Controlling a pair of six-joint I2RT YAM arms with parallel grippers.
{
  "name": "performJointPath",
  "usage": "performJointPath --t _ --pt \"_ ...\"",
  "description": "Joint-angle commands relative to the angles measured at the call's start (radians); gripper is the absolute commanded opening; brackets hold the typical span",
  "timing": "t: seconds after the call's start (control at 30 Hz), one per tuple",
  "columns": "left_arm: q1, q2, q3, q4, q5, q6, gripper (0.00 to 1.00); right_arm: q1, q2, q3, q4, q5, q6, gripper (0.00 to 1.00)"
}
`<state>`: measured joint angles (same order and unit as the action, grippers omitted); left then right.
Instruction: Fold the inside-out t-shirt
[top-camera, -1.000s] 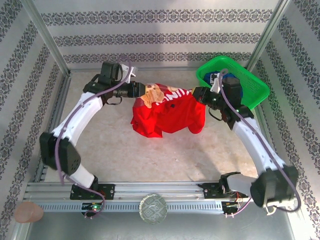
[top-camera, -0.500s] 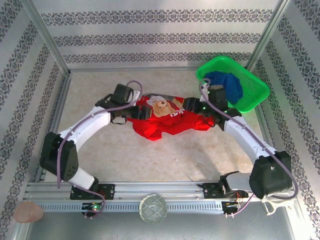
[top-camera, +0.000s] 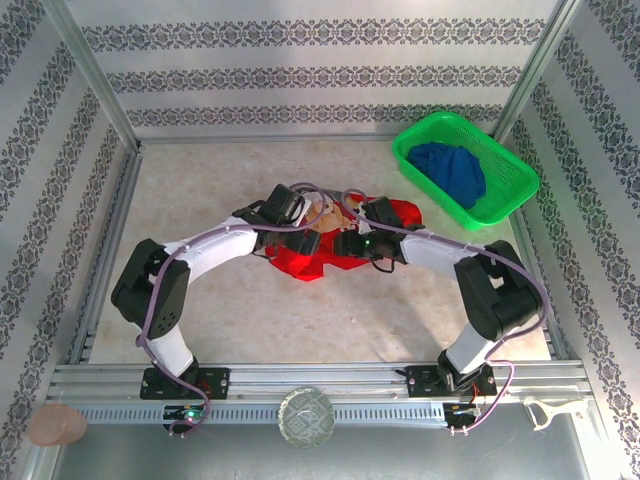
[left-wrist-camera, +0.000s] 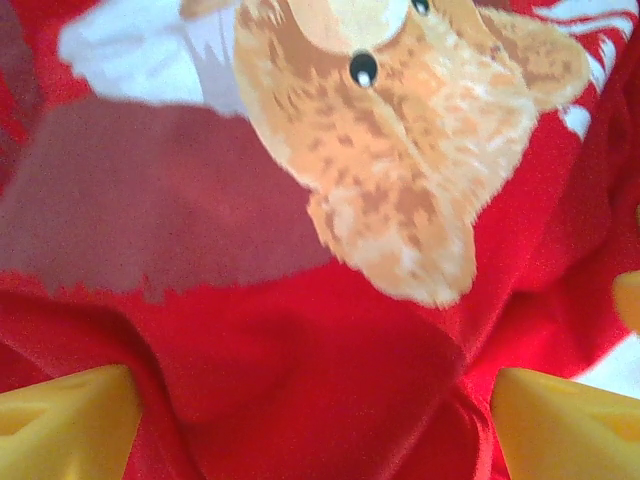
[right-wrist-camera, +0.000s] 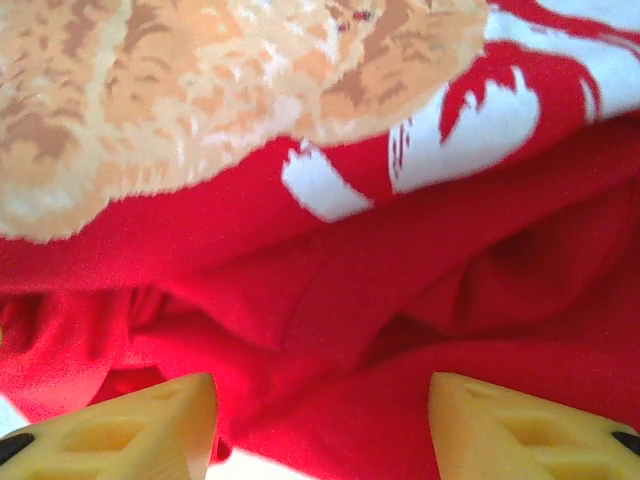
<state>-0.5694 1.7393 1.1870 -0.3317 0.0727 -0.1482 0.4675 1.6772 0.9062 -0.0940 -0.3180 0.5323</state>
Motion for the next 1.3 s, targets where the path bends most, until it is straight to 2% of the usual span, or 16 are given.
performJointPath --t 0.0,0.07,0.1,0.13,0.2,0.33,0.57,0.67,0.77,0.93,0.97,1.0,1.03,1.1,1.27 --pt "-0.006 0.049 0.048 0.043 -0.034 0.041 0.9 0.003 0.072 0.067 0.066 0.002 0.027 0.56" --pt "-0.005 0.075 0.059 0.055 -0.033 0.035 0.85 0.003 0.108 0.092 0.071 -0.001 0.033 0.46" --pt "-0.002 0.086 0.065 0.058 -0.03 0.03 0.81 0.001 0.116 0.099 0.07 -0.004 0.033 0.35" --pt "0.004 0.097 0.07 0.062 -0.022 0.027 0.73 -0.002 0.115 0.102 0.072 -0.007 0.034 0.23" --pt "0.019 0.111 0.085 0.067 -0.009 0.019 0.47 -0.012 0.093 0.103 0.066 -0.021 0.028 0.01" --pt "0.078 0.1 0.123 0.058 0.042 -0.026 0.0 -0.052 -0.03 0.093 0.026 -0.06 0.014 0.0" --pt "0.216 -0.035 0.157 0.081 0.236 -0.182 0.0 -0.132 -0.291 0.093 -0.083 -0.12 -0.012 0.0" --pt "0.27 -0.091 0.144 0.124 0.351 -0.278 0.0 -0.143 -0.378 0.052 -0.125 -0.127 -0.021 0.0" --pt "0.301 -0.129 0.117 0.17 0.438 -0.347 0.0 -0.14 -0.464 -0.05 -0.143 -0.116 -0.017 0.0" --pt "0.329 -0.162 0.066 0.259 0.549 -0.434 0.0 -0.175 -0.57 -0.26 -0.16 0.001 0.005 0.0" --pt "0.329 -0.161 0.068 0.263 0.566 -0.439 0.0 -0.186 -0.582 -0.281 -0.171 0.027 0.008 0.21" --pt "0.329 -0.159 0.069 0.272 0.587 -0.449 0.0 -0.188 -0.595 -0.291 -0.188 0.057 -0.002 0.48" --pt "0.329 -0.156 0.071 0.277 0.61 -0.462 0.0 -0.185 -0.611 -0.287 -0.209 0.086 -0.011 0.58" --pt "0.329 -0.154 0.069 0.292 0.646 -0.487 0.0 -0.164 -0.646 -0.266 -0.226 0.124 -0.03 0.65" --pt "0.322 -0.168 0.054 0.305 0.681 -0.517 0.0 -0.017 -0.625 -0.145 -0.224 0.236 -0.123 0.73"
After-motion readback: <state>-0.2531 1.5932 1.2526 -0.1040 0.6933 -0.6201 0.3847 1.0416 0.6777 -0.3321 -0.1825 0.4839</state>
